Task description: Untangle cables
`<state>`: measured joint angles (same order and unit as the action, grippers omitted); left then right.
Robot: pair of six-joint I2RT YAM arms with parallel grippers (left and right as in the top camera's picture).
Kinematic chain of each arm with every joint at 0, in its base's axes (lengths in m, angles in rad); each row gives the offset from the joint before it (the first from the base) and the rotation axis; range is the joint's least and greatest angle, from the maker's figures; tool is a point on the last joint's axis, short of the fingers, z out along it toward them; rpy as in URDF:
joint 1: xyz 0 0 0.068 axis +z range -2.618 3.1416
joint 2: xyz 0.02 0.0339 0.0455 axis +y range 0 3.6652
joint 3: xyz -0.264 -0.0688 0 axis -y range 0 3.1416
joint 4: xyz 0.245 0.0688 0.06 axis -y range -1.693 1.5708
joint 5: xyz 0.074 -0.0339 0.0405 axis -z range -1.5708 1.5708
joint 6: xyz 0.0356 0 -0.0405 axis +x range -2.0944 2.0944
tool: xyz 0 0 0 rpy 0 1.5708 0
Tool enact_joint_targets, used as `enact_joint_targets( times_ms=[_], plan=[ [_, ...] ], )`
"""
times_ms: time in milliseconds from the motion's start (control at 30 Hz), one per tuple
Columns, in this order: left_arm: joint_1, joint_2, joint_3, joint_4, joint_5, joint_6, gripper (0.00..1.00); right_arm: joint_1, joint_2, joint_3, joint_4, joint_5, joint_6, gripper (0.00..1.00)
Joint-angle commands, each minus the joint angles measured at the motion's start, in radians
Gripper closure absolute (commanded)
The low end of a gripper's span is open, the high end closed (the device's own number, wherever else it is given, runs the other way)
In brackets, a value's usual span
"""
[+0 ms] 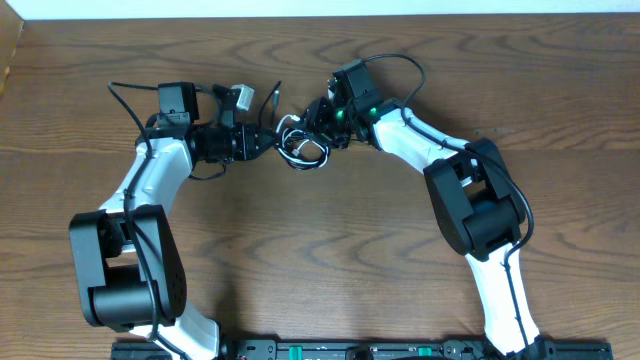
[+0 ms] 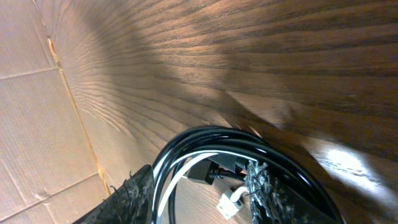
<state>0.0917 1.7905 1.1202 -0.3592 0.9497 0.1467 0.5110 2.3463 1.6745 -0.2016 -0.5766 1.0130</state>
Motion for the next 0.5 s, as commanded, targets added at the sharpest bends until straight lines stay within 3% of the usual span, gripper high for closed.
enact_joint_targets(
  times_ms=[0, 167, 333, 467],
  plan=[
    [0.003, -0.014, -0.008, -0.002, -0.257, -0.168, 0.93, -0.007, 0.008, 0.006, -0.019, 0.078, -0.069, 0.55],
    [0.002, -0.014, -0.009, -0.017, -0.420, -0.308, 0.92, -0.008, 0.008, 0.006, -0.019, 0.082, -0.092, 0.59],
    [0.003, -0.014, -0.009, -0.055, -0.629, -0.454, 0.93, -0.006, 0.008, 0.006, -0.020, 0.079, -0.216, 0.64],
    [0.002, -0.013, -0.010, -0.063, -0.656, -0.475, 0.92, 0.005, 0.008, 0.006, -0.019, 0.074, -0.329, 0.71]
  ],
)
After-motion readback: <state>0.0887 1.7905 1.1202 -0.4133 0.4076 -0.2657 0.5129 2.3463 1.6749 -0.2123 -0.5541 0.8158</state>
